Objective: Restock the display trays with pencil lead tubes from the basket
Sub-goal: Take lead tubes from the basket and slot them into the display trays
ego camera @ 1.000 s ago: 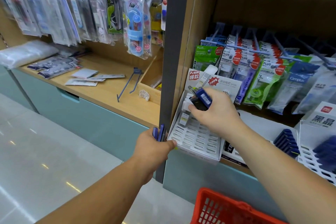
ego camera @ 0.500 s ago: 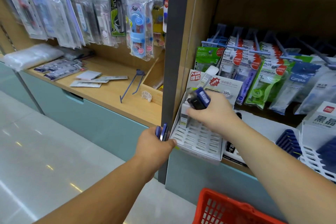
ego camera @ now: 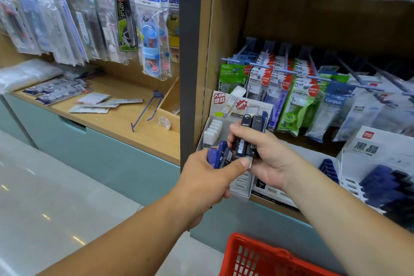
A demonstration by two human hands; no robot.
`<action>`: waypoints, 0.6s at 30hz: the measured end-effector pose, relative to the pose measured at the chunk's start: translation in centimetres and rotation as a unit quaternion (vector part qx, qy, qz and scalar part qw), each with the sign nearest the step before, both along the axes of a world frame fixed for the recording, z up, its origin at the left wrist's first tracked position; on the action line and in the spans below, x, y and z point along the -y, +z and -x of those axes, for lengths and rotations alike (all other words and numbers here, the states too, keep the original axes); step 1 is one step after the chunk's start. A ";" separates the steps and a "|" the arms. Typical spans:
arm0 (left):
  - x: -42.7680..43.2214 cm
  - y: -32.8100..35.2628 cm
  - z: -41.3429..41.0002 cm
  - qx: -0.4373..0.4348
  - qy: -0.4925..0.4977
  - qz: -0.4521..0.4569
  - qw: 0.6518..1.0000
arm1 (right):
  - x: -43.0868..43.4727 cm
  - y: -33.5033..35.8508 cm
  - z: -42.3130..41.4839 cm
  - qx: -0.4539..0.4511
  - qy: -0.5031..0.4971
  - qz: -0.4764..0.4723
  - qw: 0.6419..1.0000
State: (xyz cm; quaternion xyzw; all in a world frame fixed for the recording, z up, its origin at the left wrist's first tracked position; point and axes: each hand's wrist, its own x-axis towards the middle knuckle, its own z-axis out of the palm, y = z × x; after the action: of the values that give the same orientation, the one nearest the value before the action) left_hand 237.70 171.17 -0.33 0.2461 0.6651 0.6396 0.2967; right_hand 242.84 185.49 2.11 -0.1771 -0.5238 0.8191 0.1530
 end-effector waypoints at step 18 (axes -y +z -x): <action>0.3 -1.0 1.8 -0.094 0.045 0.040 0.994 | 0.3 -1.0 0.4 0.058 -0.032 -0.058 0.996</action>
State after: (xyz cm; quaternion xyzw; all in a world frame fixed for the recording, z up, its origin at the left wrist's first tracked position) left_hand 235.89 170.88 -1.32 0.2629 0.7256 0.5990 0.2134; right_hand 242.40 185.22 1.07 -0.2315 -0.5728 0.7701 0.1588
